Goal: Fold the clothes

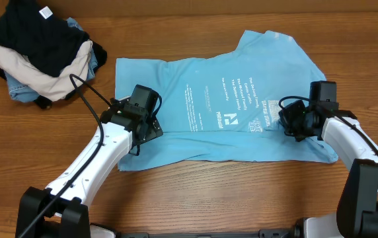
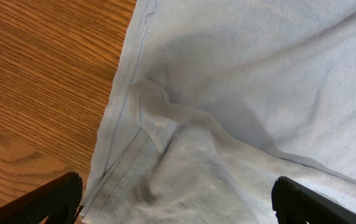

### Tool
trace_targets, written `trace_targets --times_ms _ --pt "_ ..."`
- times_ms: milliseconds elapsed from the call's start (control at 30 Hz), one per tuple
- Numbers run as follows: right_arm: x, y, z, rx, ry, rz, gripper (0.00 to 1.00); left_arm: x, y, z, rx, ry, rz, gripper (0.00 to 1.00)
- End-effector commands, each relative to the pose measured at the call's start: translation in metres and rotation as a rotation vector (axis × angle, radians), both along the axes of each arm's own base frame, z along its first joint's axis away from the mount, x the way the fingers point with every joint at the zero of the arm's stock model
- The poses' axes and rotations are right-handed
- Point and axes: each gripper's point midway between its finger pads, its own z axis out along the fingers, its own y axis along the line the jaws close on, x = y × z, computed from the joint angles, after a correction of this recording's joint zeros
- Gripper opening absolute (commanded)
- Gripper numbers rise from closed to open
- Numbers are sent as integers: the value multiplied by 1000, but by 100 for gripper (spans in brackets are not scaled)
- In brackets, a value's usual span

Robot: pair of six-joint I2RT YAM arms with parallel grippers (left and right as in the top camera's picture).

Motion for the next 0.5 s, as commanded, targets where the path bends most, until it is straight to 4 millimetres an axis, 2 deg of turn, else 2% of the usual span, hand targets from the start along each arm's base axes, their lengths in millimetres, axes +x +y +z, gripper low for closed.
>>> trace_targets --times_ms 0,100,167,200,233,267,300,333,467 --pt "17 6 9 24 -81 21 4 3 1 3 -8 -11 22 100" --pt "34 5 19 28 -157 5 4 2 1 3 -8 -11 22 100" --pt "35 5 20 26 -166 6 4 2 1 3 -7 -10 22 100" --pt "35 5 19 24 -165 9 11 2 1 3 -8 -11 22 100" --pt "35 5 19 25 -162 9 33 2 1 3 -8 -11 22 100" --pt "31 5 17 26 -146 10 73 3 1 3 -8 -11 22 100" --pt "29 5 15 24 -134 13 91 2 1 3 -8 -11 22 100" --pt "27 4 15 15 -131 26 96 2 1 3 -8 -10 22 100" --pt "16 -24 19 -35 -38 -48 96 2 1 3 -1 -4 1 100"
